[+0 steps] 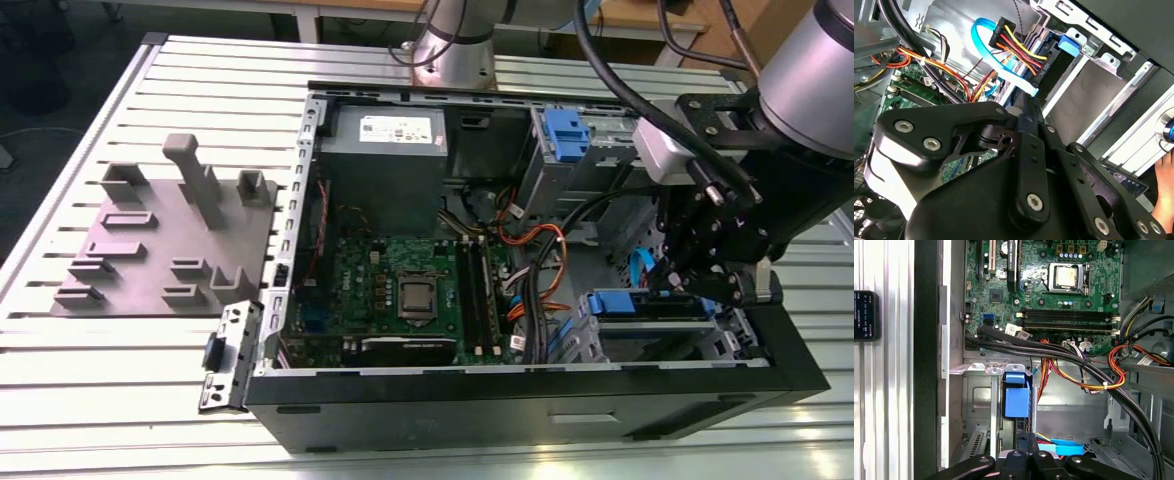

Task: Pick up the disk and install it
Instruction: 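Insert the second disk wire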

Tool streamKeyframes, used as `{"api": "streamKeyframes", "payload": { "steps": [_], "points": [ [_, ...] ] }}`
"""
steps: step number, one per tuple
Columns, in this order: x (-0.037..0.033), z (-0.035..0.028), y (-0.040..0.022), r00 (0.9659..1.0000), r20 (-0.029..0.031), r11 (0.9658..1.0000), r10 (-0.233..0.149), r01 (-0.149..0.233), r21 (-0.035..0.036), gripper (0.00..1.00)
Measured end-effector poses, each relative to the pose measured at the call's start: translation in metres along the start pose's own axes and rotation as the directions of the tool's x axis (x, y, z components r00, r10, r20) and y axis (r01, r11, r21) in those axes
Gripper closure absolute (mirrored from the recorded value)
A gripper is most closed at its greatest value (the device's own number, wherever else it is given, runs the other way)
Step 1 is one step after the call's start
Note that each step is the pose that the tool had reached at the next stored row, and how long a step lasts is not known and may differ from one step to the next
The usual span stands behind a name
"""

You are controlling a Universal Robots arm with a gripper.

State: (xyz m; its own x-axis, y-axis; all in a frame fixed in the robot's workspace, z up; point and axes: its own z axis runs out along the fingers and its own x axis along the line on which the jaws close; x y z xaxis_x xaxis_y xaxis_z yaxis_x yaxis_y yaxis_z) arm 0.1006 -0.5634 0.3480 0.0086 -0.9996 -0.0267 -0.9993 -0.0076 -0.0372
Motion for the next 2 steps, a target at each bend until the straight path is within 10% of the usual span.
{"api": "streamKeyframes", "payload": {
  "steps": [2],
  "points": [
    [0.0000, 0.0000, 0.0000, 1.0000, 0.0000, 1.0000, 0.000, 0.000, -0.0001, 0.89]
  ]
}}
